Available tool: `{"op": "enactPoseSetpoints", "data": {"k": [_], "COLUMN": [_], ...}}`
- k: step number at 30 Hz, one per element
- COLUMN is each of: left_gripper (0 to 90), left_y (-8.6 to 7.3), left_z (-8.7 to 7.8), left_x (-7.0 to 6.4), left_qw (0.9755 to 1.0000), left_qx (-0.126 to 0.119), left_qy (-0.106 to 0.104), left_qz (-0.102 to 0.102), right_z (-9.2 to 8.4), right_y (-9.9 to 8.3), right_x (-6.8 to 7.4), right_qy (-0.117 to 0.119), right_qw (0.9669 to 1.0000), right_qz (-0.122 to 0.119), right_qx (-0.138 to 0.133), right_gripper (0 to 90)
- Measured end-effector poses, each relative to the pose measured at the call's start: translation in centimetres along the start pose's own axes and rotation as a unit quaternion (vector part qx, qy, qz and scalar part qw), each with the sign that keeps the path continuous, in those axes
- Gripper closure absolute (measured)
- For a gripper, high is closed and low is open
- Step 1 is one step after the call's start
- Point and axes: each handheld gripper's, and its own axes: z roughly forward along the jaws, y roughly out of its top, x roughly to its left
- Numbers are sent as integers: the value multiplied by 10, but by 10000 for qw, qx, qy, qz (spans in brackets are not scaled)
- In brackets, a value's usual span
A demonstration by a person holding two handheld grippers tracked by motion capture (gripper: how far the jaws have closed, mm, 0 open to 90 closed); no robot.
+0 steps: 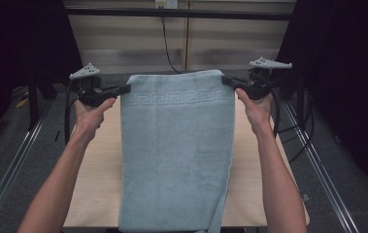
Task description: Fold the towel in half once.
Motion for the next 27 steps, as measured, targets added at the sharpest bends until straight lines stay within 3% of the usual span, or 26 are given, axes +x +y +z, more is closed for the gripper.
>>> {"op": "enactPoseSetpoints", "data": {"k": [3,4,7,12,16,21,23,27], "left_gripper": [863,864,864,864,864,864,864,864], "left_y": [11,11,-2,-32,-53,-82,-95,-122], "left_z": [-7,-8,-11,-17,-26,-41,-48,-63], "left_x": [-4,-6,-12,-19,-24,-39,-45,-64], "left_qw": [9998,9998,9997,9994,9987,9977,9967,9942], "left_qx": [-180,-175,-108,-5,-11,202,241,375], "left_qy": [-46,-85,-172,-336,-513,-649,-766,-1009], "left_qz": [-15,14,99,66,-74,56,-72,-14], "right_z": [-7,-10,-16,-29,-46,-70,-79,-97], "right_y": [16,18,10,-25,-49,-82,-98,-119], "right_x": [5,7,12,21,33,51,61,78], "right_qy": [-9,46,100,298,531,821,866,1074], "right_qw": [9997,9994,9994,9994,9985,9966,9959,9936], "right_qz": [-57,-38,-76,-40,-54,-14,-34,2], "right_qx": [-224,-339,-322,-160,-96,54,243,338], "right_gripper": [874,874,874,874,874,874,874,874]}}
